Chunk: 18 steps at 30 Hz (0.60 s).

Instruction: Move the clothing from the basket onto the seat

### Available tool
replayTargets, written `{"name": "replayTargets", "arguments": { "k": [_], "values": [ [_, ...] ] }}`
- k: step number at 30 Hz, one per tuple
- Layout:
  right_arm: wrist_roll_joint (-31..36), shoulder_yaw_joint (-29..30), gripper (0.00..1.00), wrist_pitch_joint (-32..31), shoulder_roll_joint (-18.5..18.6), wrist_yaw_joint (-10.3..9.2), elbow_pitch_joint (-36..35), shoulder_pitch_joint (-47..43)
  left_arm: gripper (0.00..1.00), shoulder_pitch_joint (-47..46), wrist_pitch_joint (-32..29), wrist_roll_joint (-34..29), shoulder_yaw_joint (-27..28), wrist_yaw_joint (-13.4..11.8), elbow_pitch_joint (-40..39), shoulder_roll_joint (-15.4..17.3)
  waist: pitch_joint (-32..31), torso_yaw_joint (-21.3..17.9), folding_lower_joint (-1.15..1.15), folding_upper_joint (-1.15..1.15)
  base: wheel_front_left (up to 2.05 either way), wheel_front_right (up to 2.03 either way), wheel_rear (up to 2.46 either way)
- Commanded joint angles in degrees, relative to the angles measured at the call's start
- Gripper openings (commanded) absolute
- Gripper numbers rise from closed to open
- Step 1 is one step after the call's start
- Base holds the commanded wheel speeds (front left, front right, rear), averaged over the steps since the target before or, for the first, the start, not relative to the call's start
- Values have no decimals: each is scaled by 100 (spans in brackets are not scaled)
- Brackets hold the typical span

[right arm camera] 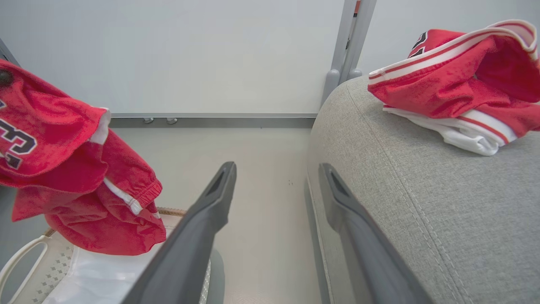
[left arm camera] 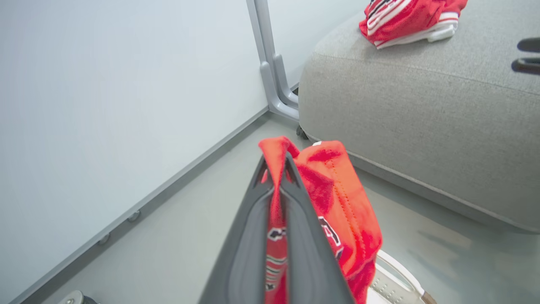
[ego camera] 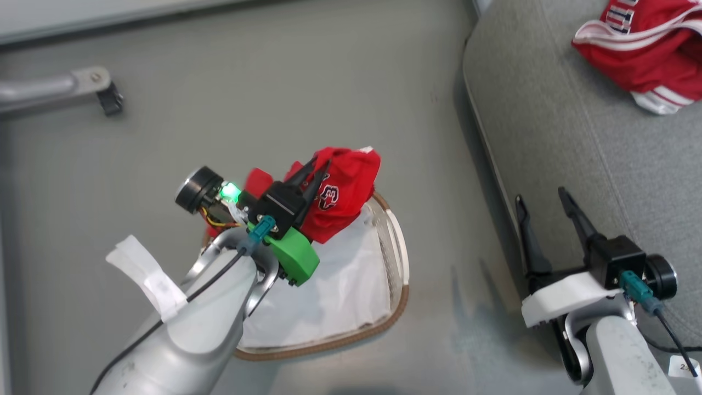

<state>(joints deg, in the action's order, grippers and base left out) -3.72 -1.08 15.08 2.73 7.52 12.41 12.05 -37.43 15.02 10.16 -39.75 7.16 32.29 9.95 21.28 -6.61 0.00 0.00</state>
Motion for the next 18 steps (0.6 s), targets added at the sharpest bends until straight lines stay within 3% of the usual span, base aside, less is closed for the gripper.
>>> {"name": "replayTargets", "arguments": {
  "k": [1,18],
  "values": [
    [-31,-28,100,13,29,-5,45,-173,0,-128,10,53,-45,25,-99,53,-1193,544,0,0,0,0,0],
    [-156,-669,100,13,26,-5,226,-184,0,-1728,-368,445,-393,36,-794,420,-1952,355,0,0,0,0,0]
  ]
}}
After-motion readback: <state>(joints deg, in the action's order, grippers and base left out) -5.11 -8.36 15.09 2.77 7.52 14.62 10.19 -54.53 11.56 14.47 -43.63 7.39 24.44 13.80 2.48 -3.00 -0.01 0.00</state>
